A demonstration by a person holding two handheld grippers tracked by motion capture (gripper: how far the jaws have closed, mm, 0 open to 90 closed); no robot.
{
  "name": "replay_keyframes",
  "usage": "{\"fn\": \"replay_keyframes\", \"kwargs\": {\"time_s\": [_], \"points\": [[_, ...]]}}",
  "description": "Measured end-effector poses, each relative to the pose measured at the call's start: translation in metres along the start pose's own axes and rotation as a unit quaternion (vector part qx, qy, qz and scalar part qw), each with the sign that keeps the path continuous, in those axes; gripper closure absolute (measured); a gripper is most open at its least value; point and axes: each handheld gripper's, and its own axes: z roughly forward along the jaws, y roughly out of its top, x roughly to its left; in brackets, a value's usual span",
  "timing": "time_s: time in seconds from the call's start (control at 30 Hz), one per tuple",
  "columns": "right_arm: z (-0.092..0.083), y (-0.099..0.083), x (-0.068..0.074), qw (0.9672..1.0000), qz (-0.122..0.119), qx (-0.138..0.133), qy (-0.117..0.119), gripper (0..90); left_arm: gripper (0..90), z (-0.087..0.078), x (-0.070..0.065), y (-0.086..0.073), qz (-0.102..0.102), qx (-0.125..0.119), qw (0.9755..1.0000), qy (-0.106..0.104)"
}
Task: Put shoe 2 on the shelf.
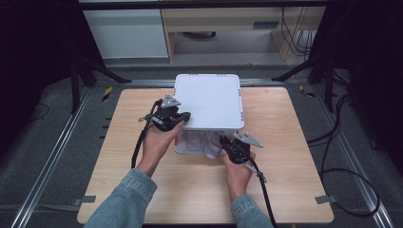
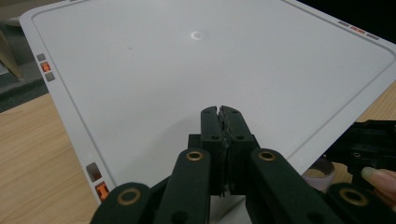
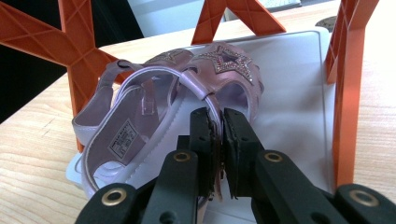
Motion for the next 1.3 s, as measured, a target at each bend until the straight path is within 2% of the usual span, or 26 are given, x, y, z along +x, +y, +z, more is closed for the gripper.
{"fn": "replay_keyframes", "kwargs": {"time_s": [0.17, 0.3, 0.47, 0.57, 0.7, 1.07, 1.2, 1.3], "points": [[0.002, -0.002, -0.001, 0.9998, 0.017, 0.003, 0.009, 82.8, 88.2, 0.0, 0.0, 0.0, 0.0, 0.001, 1.0, 0.0], [0.005, -0.004, -0.003, 0.9989, 0.041, 0.006, 0.021, 82.7, 88.2, 0.0, 0.001, 0.0, -0.001, 0.001, 1.0, 0.0], [0.005, -0.003, -0.005, 0.9992, 0.035, 0.002, 0.019, 82.7, 88.2, 0.0, 0.001, 0.0, -0.002, 0.001, 1.0, 0.0], [0.003, -0.001, -0.005, 0.9997, 0.019, -0.006, 0.013, 82.7, 88.3, 0.001, 0.001, 0.0, -0.002, 0.0, 1.0, 0.0], [0.006, -0.002, -0.006, 0.9998, 0.016, 0.005, 0.008, 82.3, 88.3, 0.001, 0.0, 0.0, -0.003, -0.001, 1.0, 0.0], [0.011, -0.002, 0.001, 0.9997, 0.0, 0.014, 0.021, 81.4, 88.3, 0.001, 0.0, 0.0, -0.005, -0.001, 1.0, -0.002], [0.012, -0.001, -0.002, 0.9993, 0.013, 0.019, 0.031, 77.2, 88.3, 0.002, 0.0, 0.0, -0.006, -0.001, 1.0, -0.002], [0.012, 0.0, -0.002, 0.9975, 0.037, 0.02, 0.057, 65.5, 88.2, 0.002, 0.0, 0.001, -0.006, 0.0, 1.0, -0.002]]}}
